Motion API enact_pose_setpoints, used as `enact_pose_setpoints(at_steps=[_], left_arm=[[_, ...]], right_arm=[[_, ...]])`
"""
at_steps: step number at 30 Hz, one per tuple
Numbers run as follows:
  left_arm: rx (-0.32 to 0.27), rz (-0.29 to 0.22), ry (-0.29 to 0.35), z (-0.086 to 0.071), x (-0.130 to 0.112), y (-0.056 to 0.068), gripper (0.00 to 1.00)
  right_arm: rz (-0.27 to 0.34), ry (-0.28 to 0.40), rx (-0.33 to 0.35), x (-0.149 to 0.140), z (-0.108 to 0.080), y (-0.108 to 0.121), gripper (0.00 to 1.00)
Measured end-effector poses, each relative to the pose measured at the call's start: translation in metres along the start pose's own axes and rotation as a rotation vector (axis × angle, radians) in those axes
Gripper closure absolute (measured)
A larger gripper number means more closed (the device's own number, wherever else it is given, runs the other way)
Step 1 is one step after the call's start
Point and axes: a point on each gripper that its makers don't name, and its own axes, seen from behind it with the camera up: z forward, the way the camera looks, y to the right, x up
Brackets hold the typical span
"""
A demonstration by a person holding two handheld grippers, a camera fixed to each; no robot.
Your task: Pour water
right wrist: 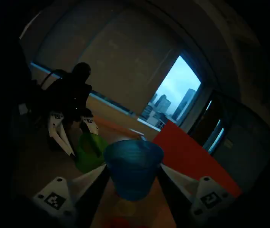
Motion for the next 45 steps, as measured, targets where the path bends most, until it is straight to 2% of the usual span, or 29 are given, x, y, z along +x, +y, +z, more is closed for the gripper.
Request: enact_pose_setpoints(at_steps=[21, 39, 45], left_arm=[[-0.008, 0.001, 0.006, -0.001, 0.0, 0.004, 0.2], [-0.007, 0.001, 0.011, -0.001, 0.001, 0.004, 0.2], [-0.015, 0.001, 0.014, -0.001, 0.001, 0.007, 0.21]], right_arm=[[-0.166, -0.008, -0.003, 0.014, 0.019, 0.008, 0.15], [-0.299, -0.02, -0.002, 0.03, 0.033, 0.007, 0.15], [-0.342, -0.027, -0.007, 0.033, 0.037, 0.006, 0.15]])
